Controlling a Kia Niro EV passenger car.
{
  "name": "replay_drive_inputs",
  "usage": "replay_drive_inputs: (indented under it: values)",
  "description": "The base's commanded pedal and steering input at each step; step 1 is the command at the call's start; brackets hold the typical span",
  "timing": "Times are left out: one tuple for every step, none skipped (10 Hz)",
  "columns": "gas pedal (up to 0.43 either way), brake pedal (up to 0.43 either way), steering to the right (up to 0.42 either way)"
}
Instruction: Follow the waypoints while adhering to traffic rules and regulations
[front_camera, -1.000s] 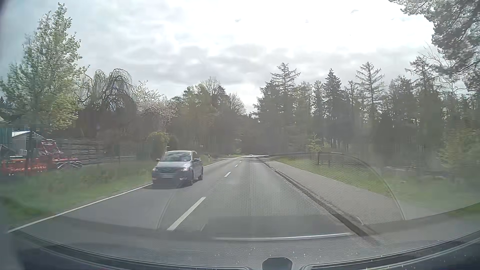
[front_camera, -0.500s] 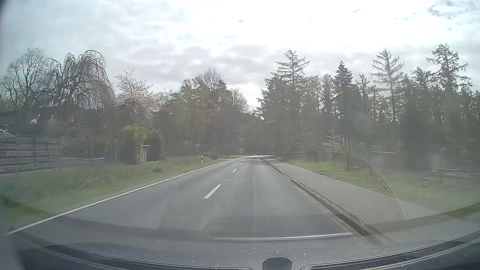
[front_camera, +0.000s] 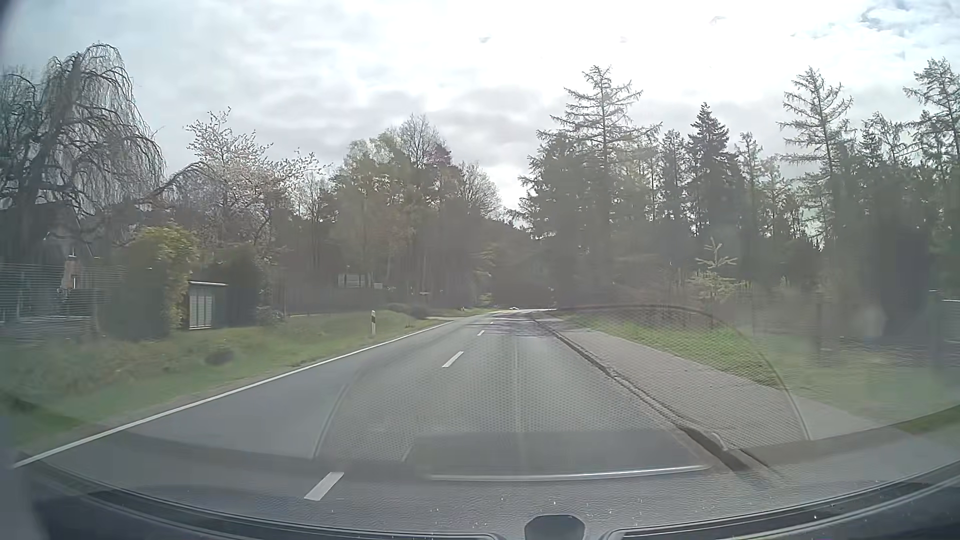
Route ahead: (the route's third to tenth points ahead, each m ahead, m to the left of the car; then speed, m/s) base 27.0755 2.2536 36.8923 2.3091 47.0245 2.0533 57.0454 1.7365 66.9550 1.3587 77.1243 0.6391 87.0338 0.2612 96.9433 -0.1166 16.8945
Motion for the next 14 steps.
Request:
replay_drive_inputs:
  values:
    - [0.209,0.0,-0.003]
    - [0.209,0.0,-0.001]
    - [0.209,0.0,0.002]
    - [0.209,0.0,0.002]
    - [0.209,0.0,0.002]
    - [0.209,0.0,0.002]
    - [0.209,0.0,0.002]
    - [0.209,0.0,0.002]
    - [0.209,0.0,0.002]
    - [0.209,0.0,0.001]
    - [0.209,0.0,0.001]
    - [0.209,0.006,0.001]
    - [0.209,0.0,0.001]
    - [0.209,0.0,0.001]
